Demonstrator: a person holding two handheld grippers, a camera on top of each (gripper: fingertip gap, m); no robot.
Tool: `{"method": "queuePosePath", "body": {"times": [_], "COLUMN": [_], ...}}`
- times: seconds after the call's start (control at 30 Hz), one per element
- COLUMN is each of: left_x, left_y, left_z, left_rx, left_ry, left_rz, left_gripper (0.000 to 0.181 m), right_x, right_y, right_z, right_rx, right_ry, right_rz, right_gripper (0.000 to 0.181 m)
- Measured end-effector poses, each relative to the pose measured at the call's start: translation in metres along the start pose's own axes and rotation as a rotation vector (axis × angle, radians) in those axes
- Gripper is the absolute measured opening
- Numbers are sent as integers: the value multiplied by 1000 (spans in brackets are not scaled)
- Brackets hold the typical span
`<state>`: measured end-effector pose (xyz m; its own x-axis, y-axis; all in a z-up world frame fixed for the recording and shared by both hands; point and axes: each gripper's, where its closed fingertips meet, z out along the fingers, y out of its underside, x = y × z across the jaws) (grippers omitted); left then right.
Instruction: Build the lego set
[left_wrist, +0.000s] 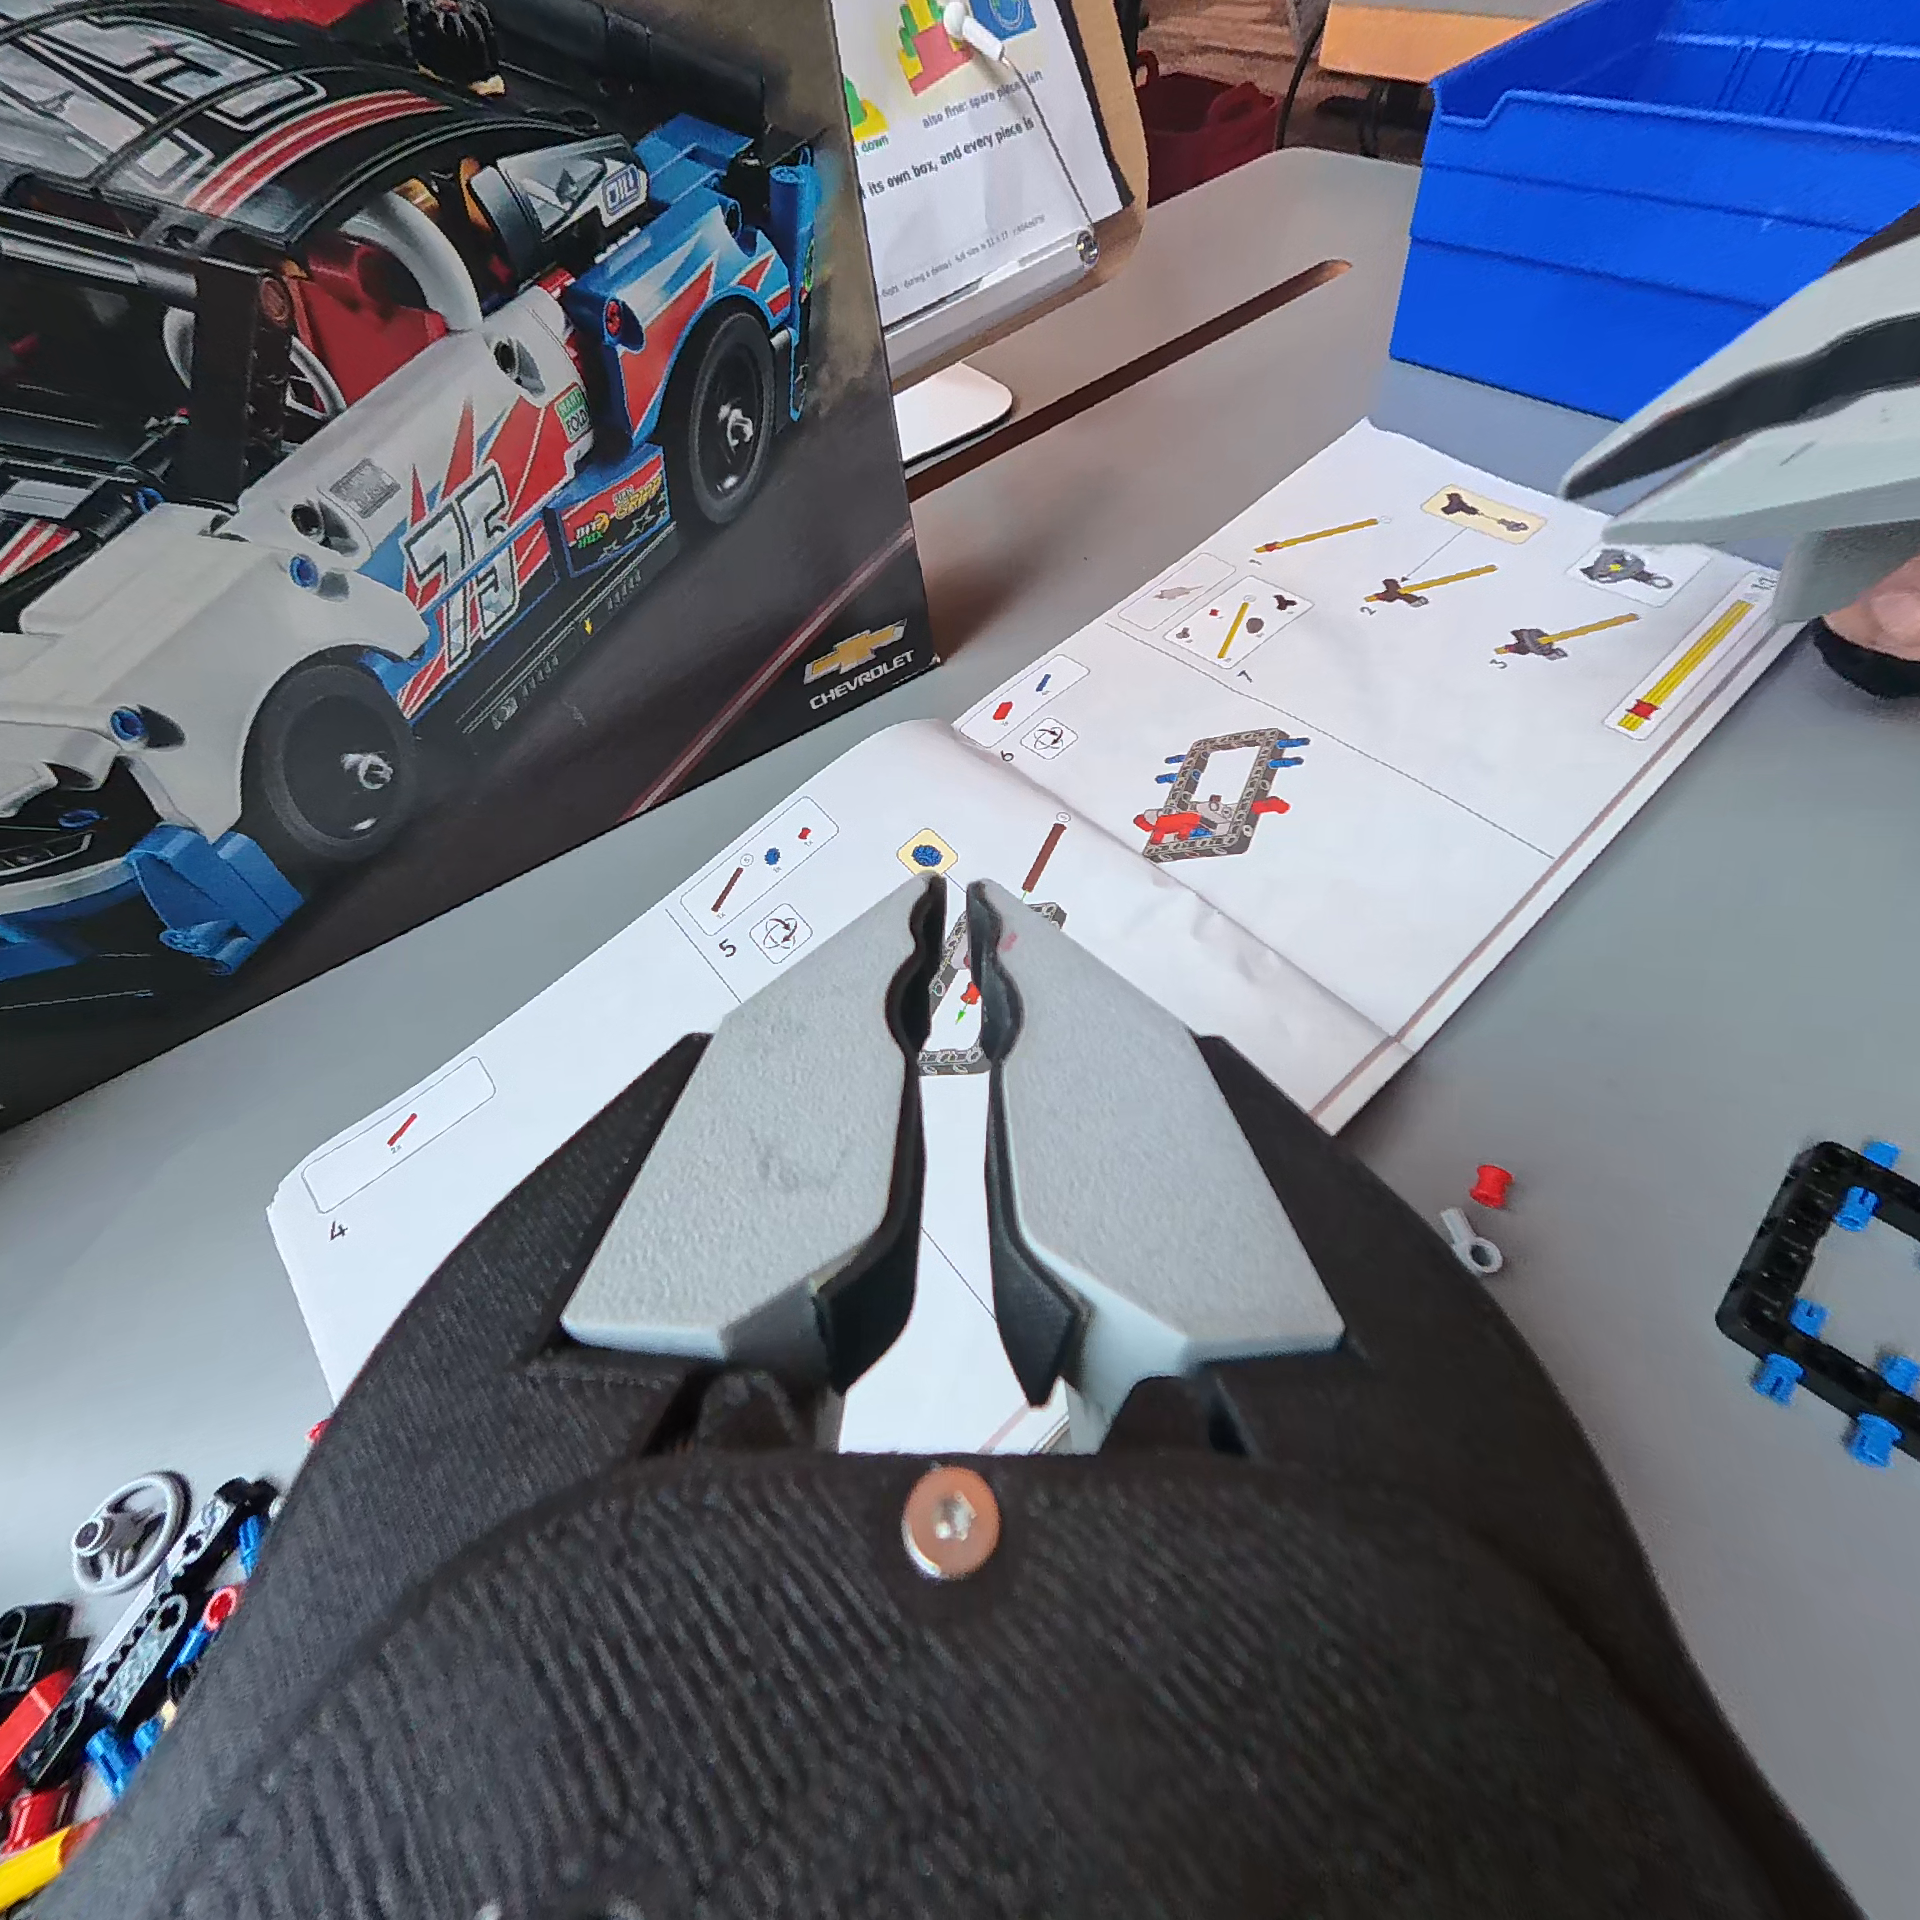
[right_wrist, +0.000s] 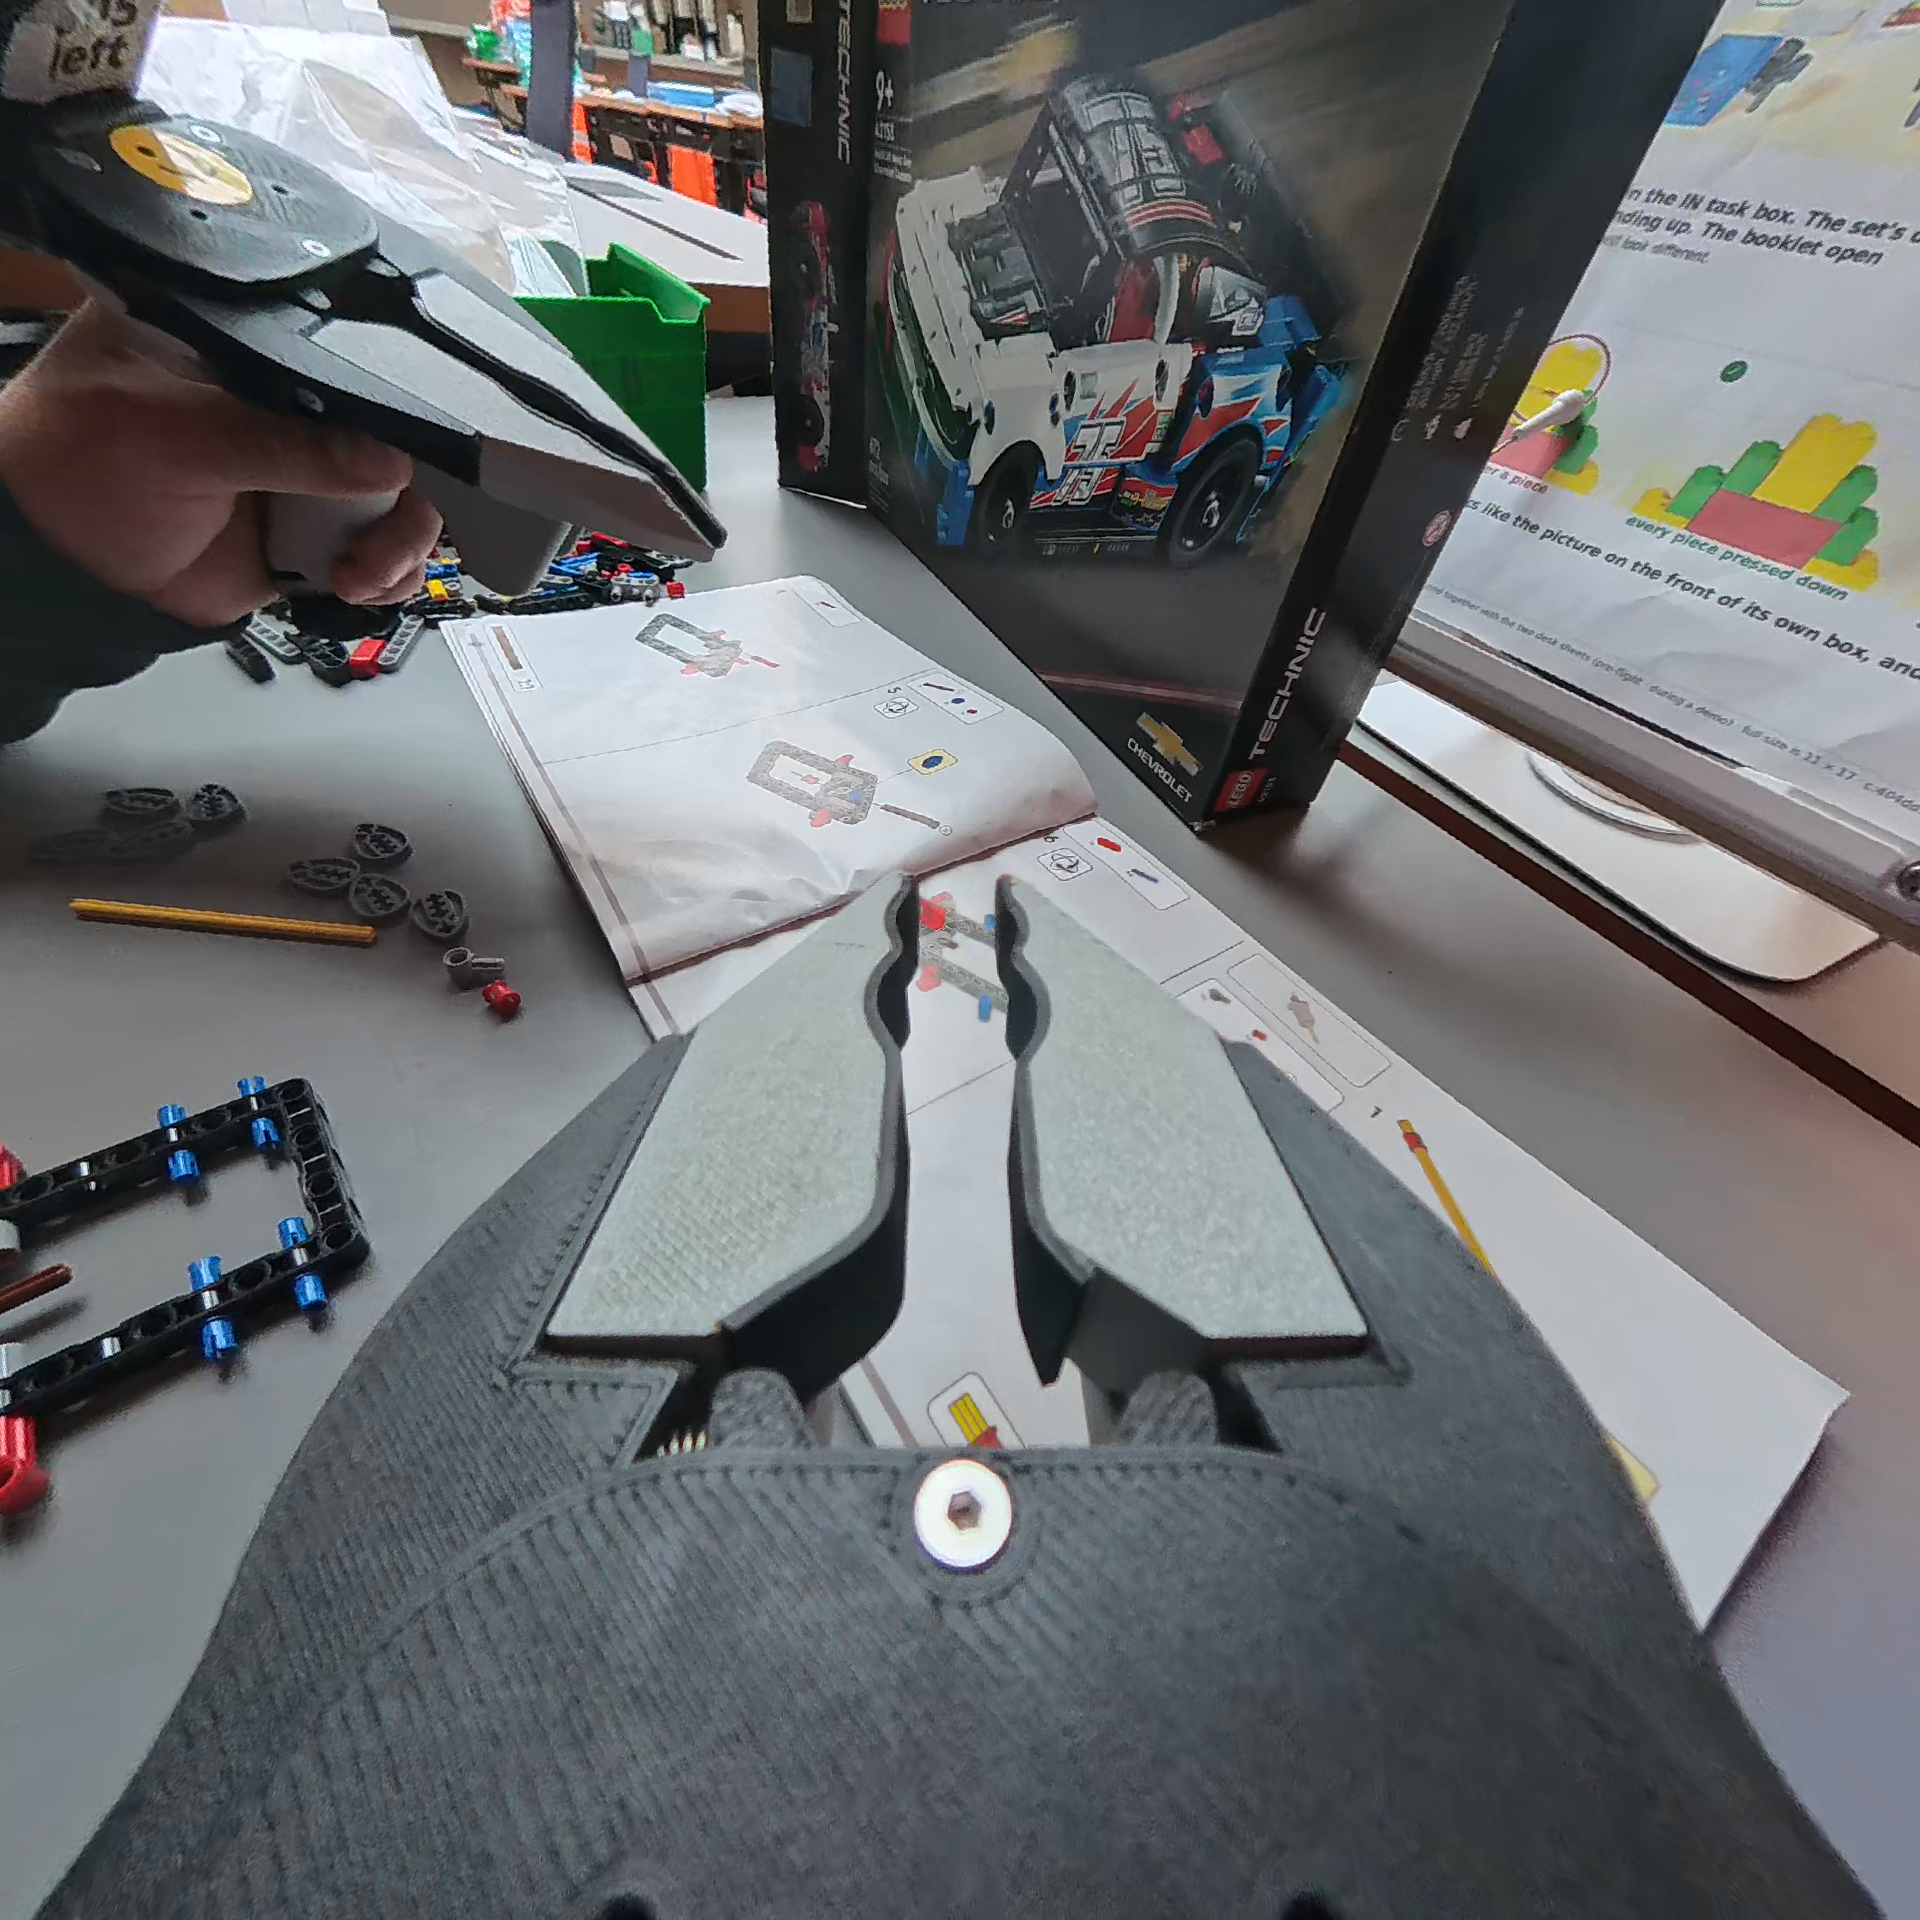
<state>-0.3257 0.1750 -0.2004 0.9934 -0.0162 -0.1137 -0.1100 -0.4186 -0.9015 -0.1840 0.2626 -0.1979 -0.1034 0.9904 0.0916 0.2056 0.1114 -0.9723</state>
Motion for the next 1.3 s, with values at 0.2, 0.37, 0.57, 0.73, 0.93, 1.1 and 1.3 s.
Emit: {"method": "queuePosePath", "body": {"times": [0.2,0.37,0.57,0.73,0.93,1.1,1.3], "left_x": [1,0,1,1,0,0,-1], "left_y": [0,0,0,1,1,1,0], "left_z": [0,0,1,1,1,1,1], "left_rx": [-2,-2,-3,-5,-5,-3,2], "left_ry": [-1,0,0,1,0,-1,-2], "left_rz": [8,5,9,7,2,6,-2], "left_gripper": [1,1,1,0,0,0,0], "right_x": [4,31,56,57,54,52,51], "right_y": [1,-7,-15,-13,-10,-10,-8], "right_z": [-1,-14,-33,-32,-28,-27,-25], "right_rx": [-4,30,100,106,93,88,84], "right_ry": [10,191,274,262,245,238,227], "right_rz": [10,-17,78,120,116,113,122], "right_gripper": [11,18,25,25,24,23,22]}}
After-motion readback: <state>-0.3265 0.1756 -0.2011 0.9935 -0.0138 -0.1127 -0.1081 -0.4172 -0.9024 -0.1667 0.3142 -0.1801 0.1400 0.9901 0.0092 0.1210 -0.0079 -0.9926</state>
